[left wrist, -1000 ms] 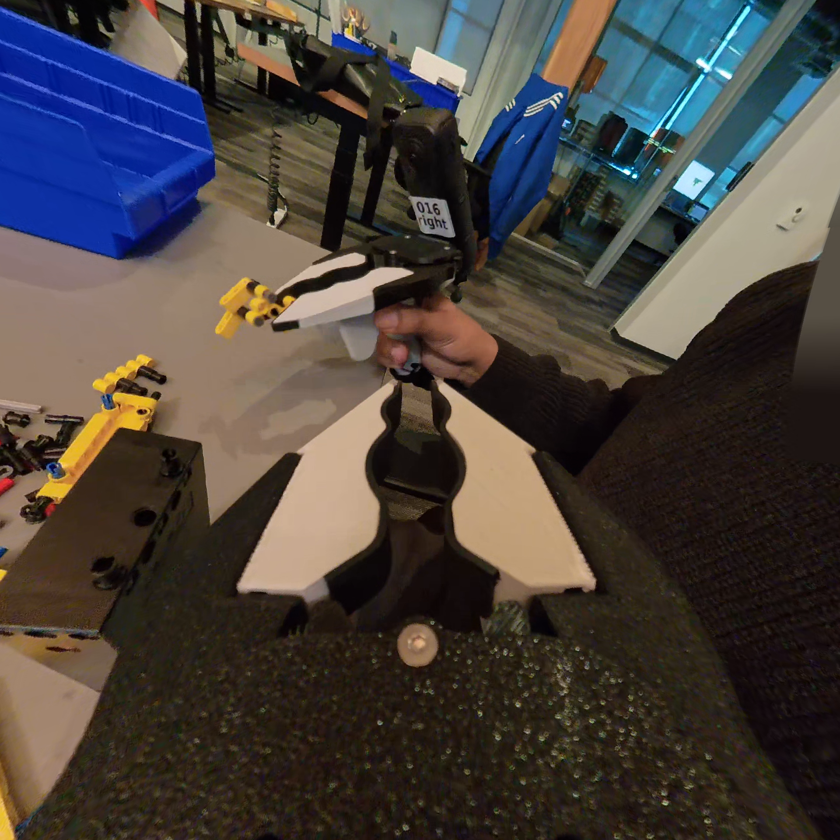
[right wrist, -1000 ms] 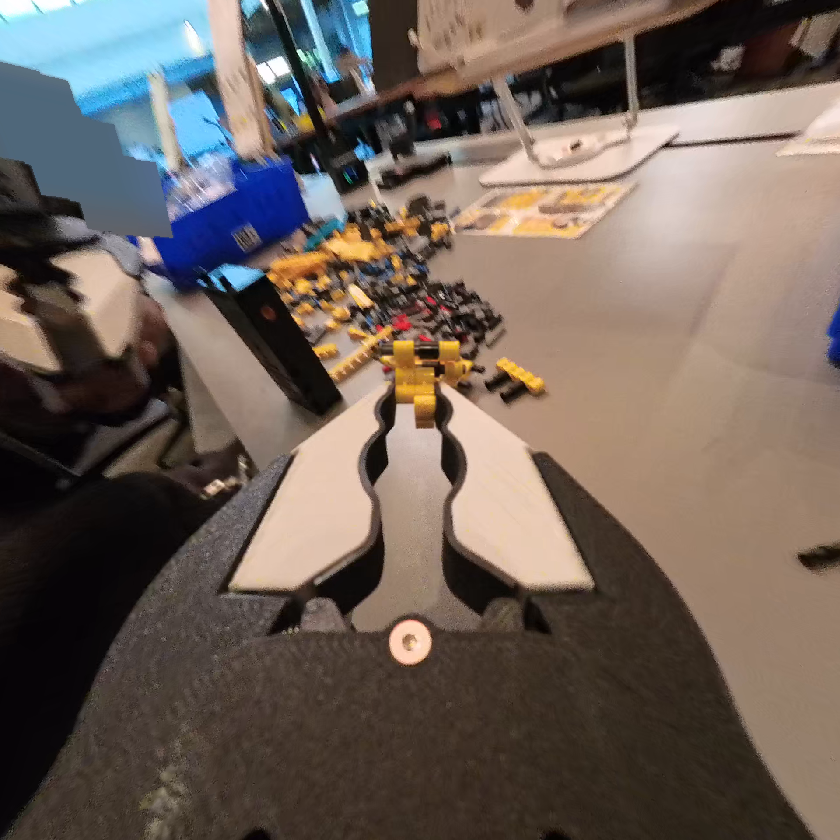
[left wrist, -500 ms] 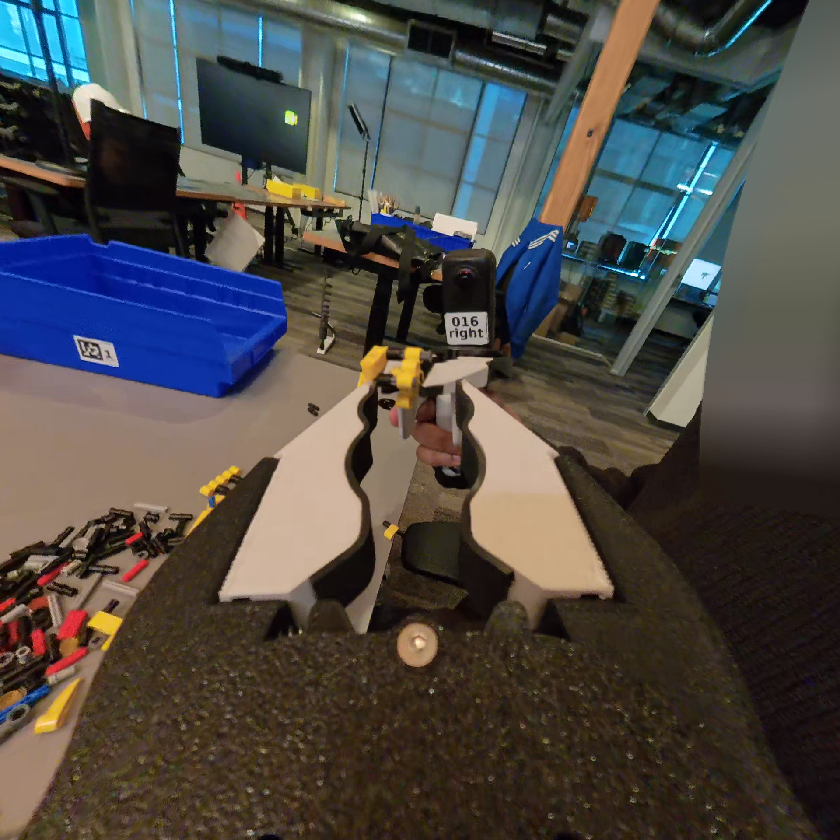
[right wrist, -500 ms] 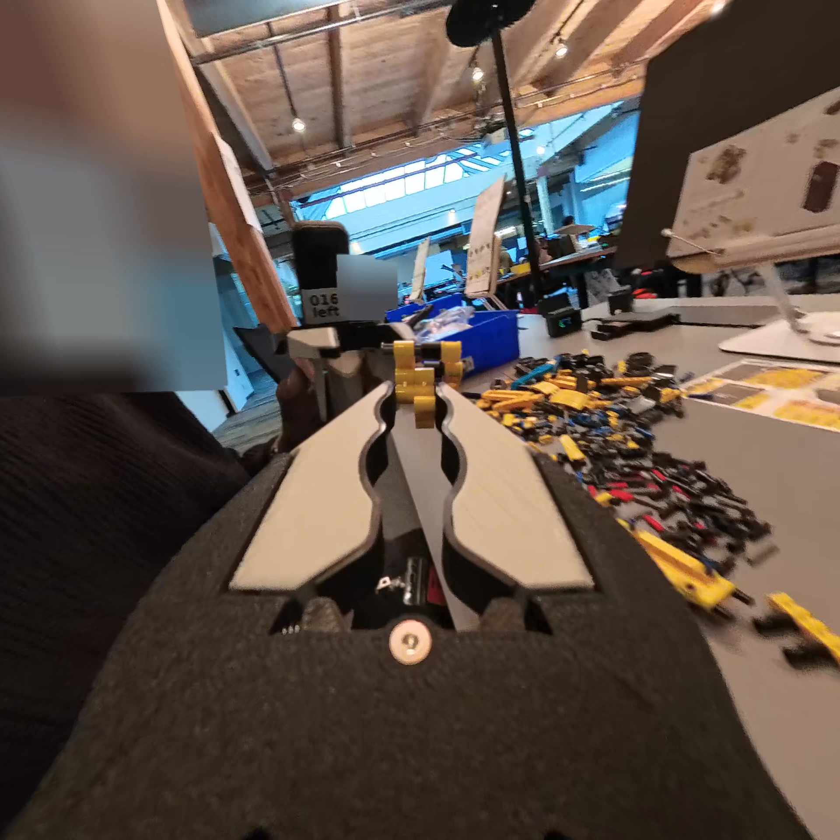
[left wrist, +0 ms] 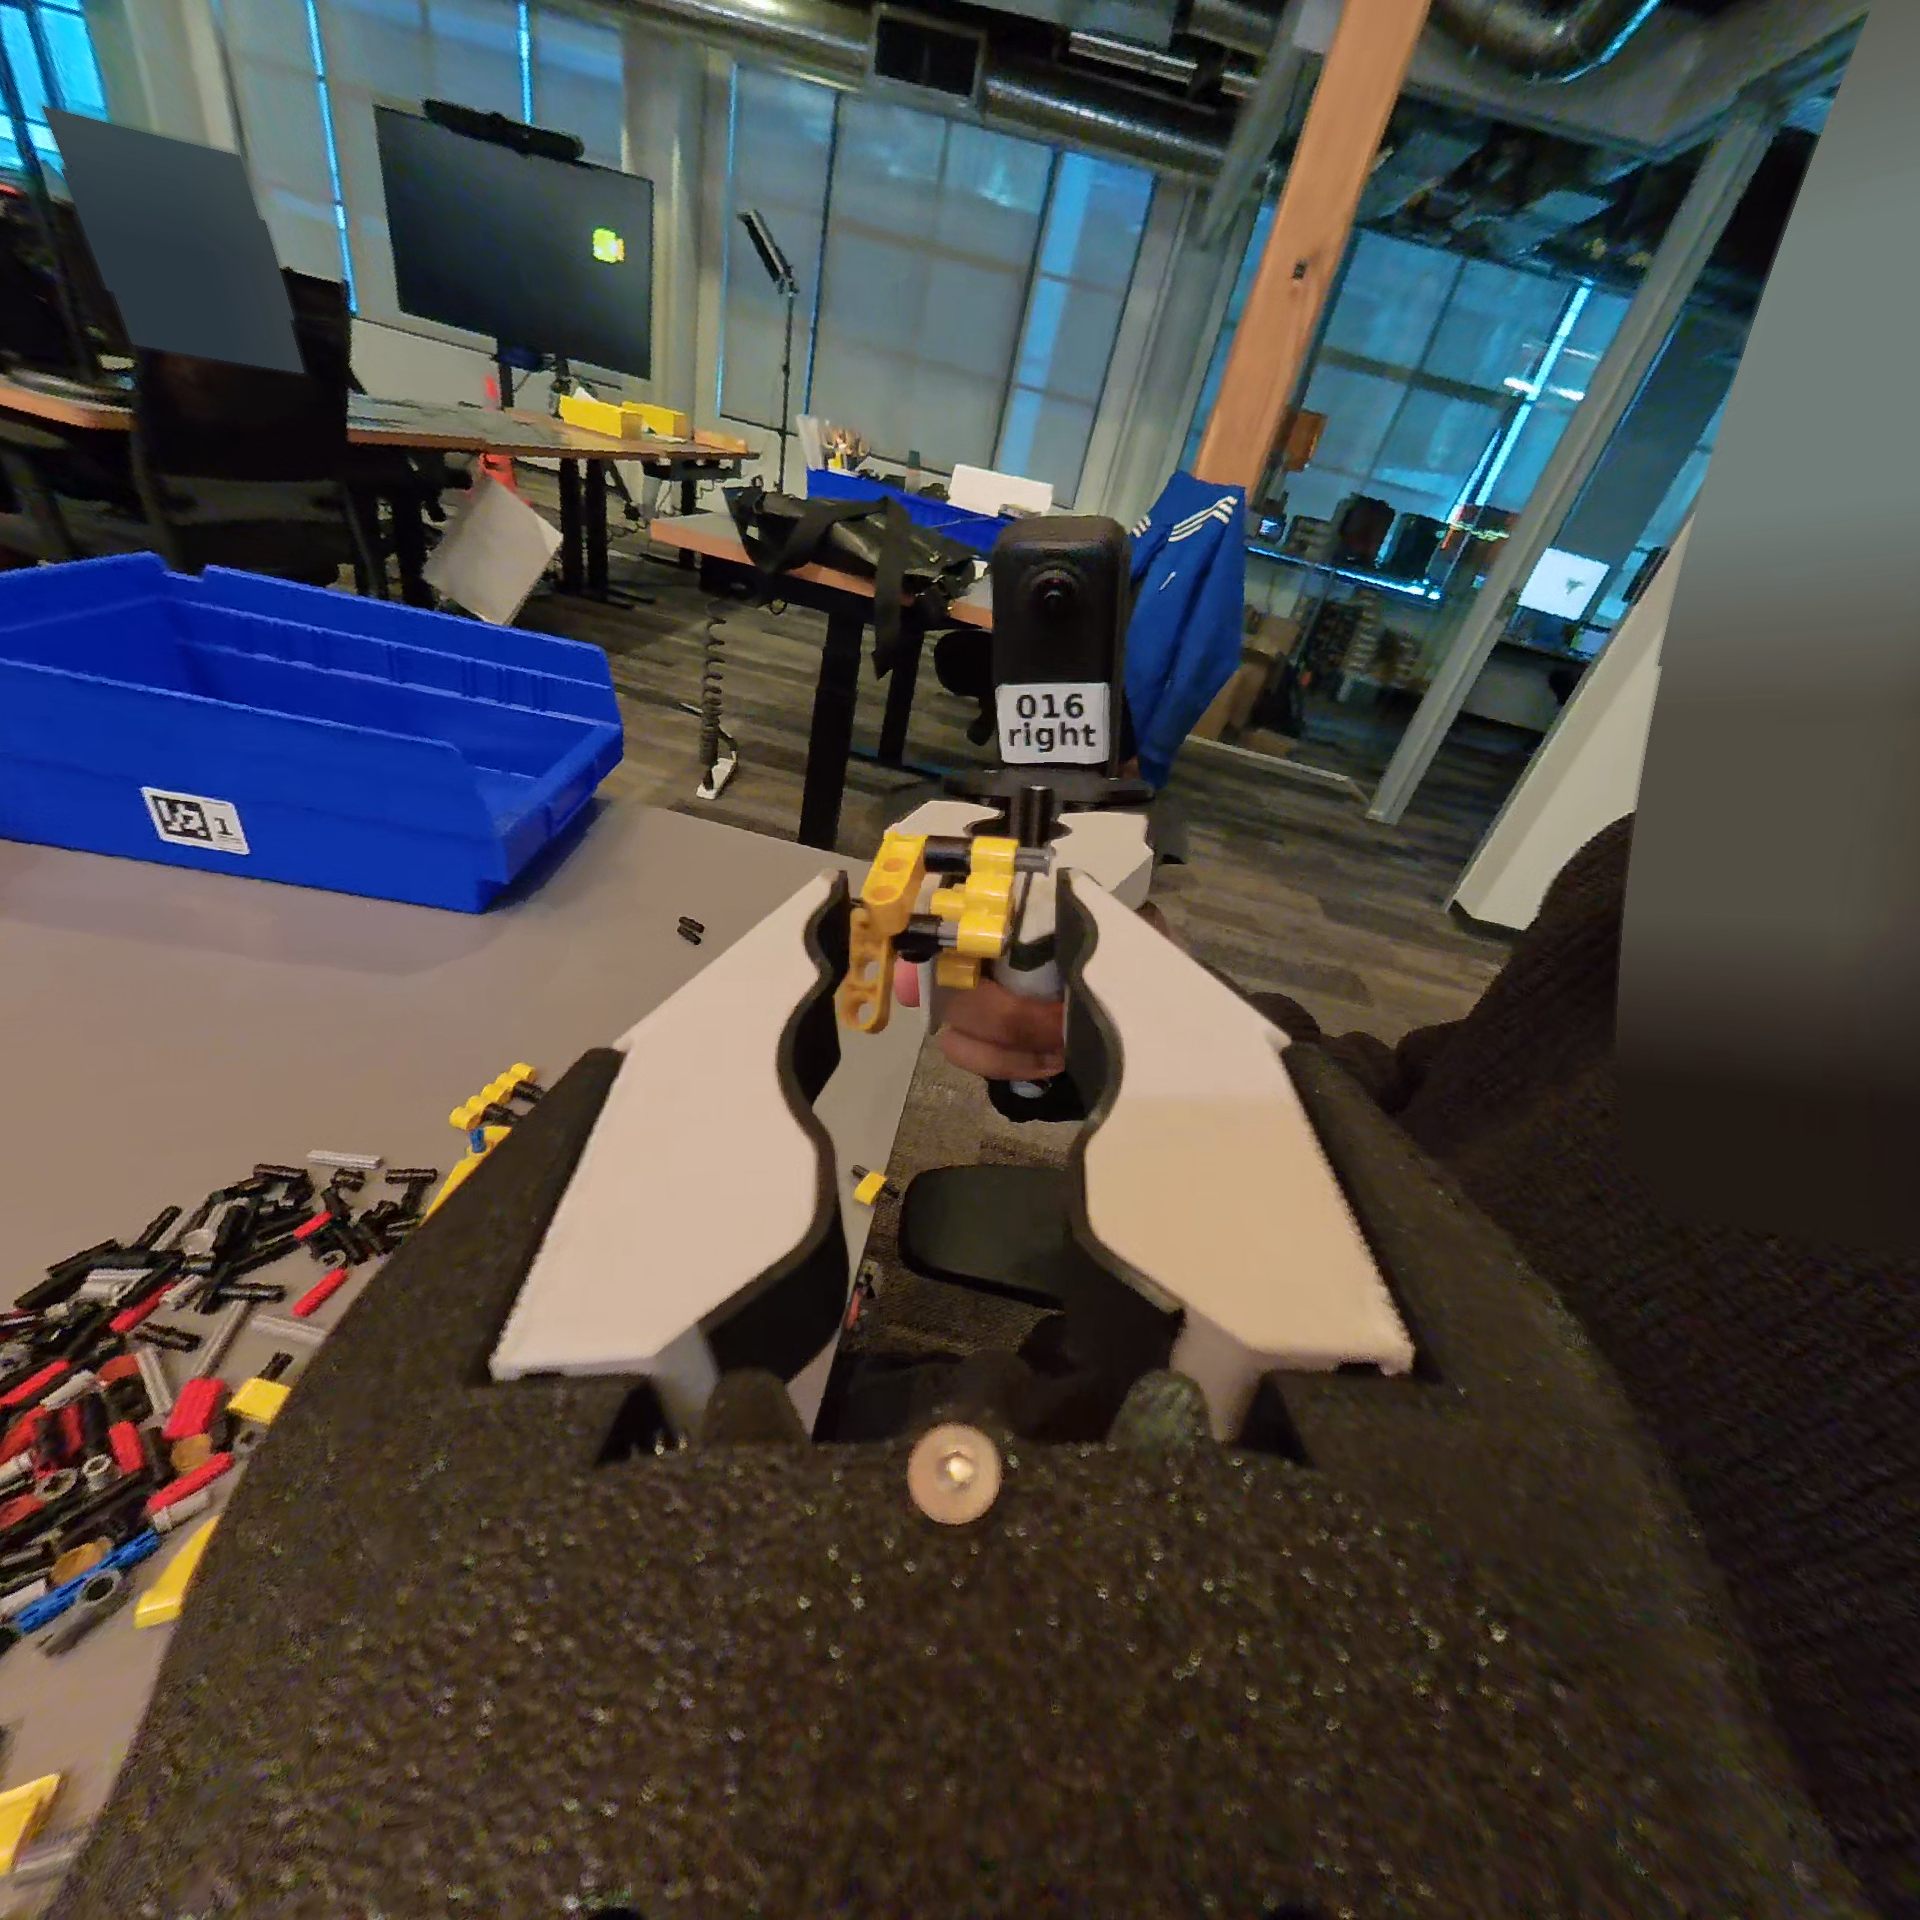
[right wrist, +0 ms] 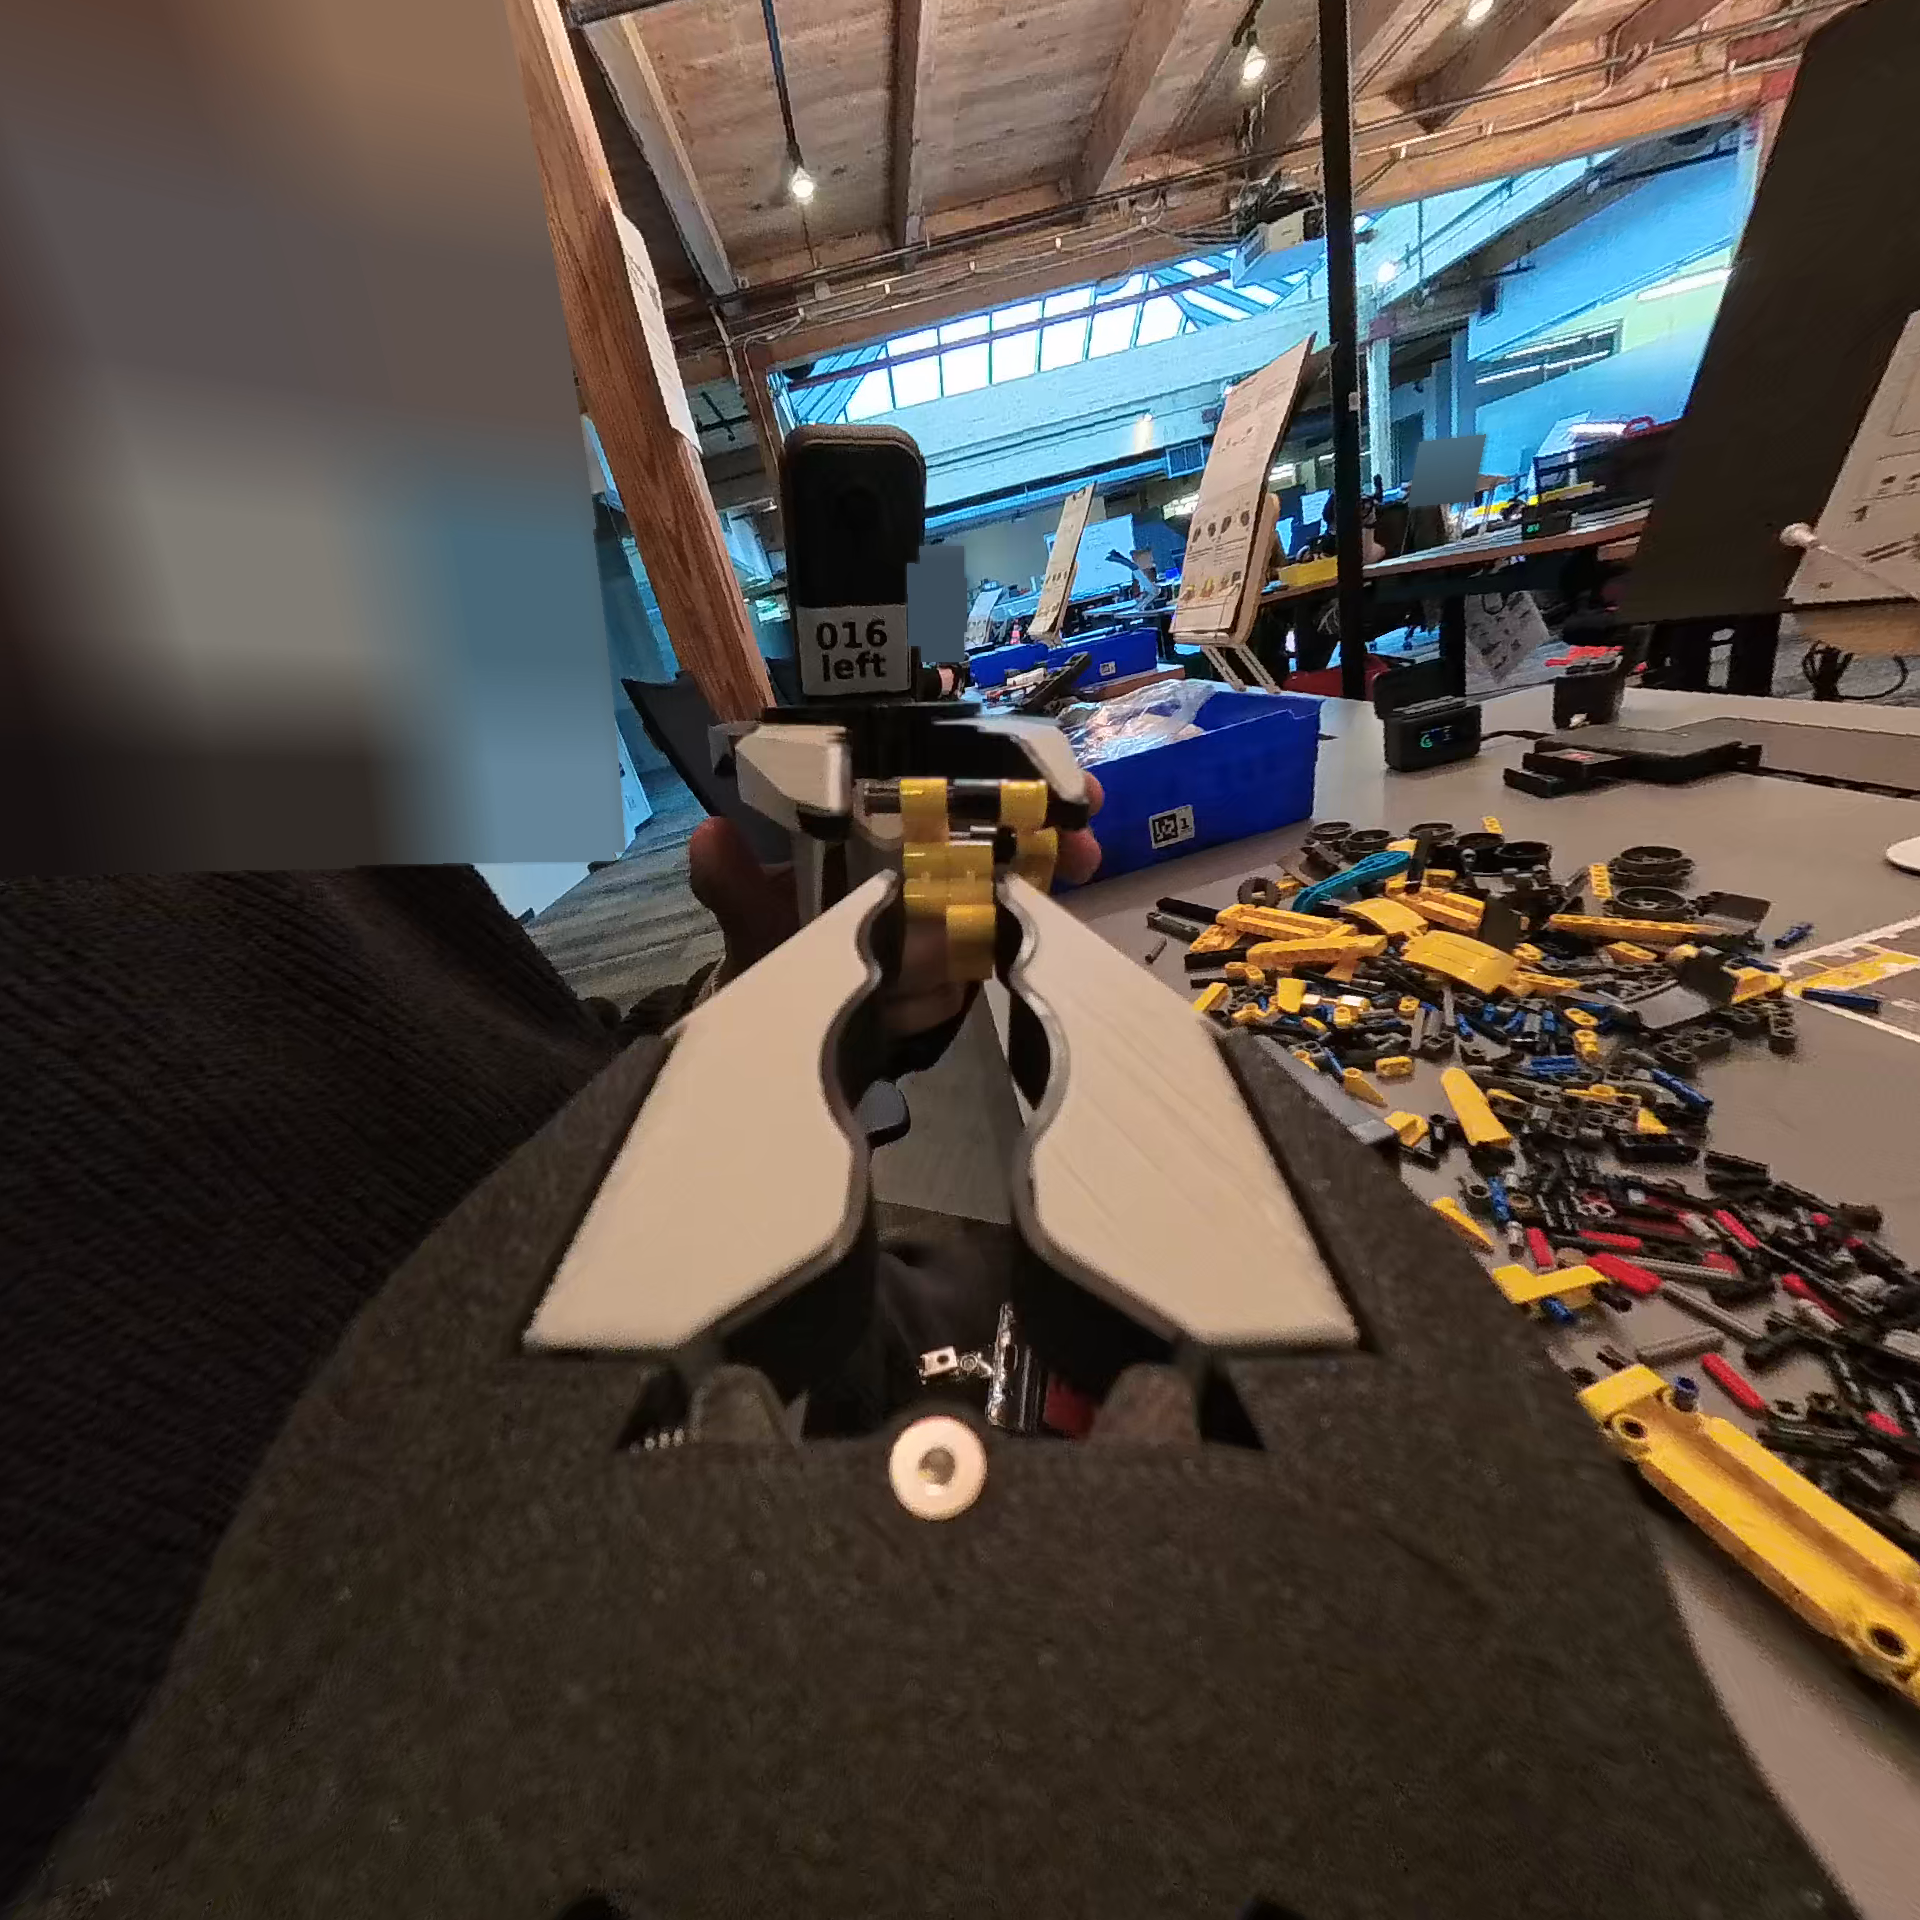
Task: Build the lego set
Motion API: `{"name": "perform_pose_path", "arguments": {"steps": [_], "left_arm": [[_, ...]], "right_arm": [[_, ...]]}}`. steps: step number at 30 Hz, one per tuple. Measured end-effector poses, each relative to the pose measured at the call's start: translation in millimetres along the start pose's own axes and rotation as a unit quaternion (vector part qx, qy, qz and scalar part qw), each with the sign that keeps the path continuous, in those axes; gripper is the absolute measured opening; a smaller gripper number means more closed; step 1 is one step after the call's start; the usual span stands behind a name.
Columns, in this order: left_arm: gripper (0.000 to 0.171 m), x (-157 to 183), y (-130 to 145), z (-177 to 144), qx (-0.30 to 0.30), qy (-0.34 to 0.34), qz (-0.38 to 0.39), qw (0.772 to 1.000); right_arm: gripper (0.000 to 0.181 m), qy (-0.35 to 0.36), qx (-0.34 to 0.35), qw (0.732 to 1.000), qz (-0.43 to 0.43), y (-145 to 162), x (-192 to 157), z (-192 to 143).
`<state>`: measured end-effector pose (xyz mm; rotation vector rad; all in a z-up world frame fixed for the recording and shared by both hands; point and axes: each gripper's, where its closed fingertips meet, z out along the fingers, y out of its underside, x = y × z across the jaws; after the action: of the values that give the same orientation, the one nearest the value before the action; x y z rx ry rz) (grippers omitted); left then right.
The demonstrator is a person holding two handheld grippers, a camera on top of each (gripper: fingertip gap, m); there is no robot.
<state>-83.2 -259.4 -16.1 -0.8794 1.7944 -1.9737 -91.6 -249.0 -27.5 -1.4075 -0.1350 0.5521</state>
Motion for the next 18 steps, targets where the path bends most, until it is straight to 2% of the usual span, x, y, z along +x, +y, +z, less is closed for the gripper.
{"name": "perform_pose_path", "arguments": {"steps": [7,18], "left_arm": [[0.047,-10.0,-2.5,-2.4,0.012,-0.011,-0.01,1.0],[0.047,-9.8,-3.9,-4.9,0.025,0.015,-0.042,0.999]], "right_arm": [[0.016,0.001,-0.01,1.0,-0.009,3.9,-2.3,0.4],[0.015,-0.002,0.015,1.0,0.009,1.4,4.1,-9.2]]}}
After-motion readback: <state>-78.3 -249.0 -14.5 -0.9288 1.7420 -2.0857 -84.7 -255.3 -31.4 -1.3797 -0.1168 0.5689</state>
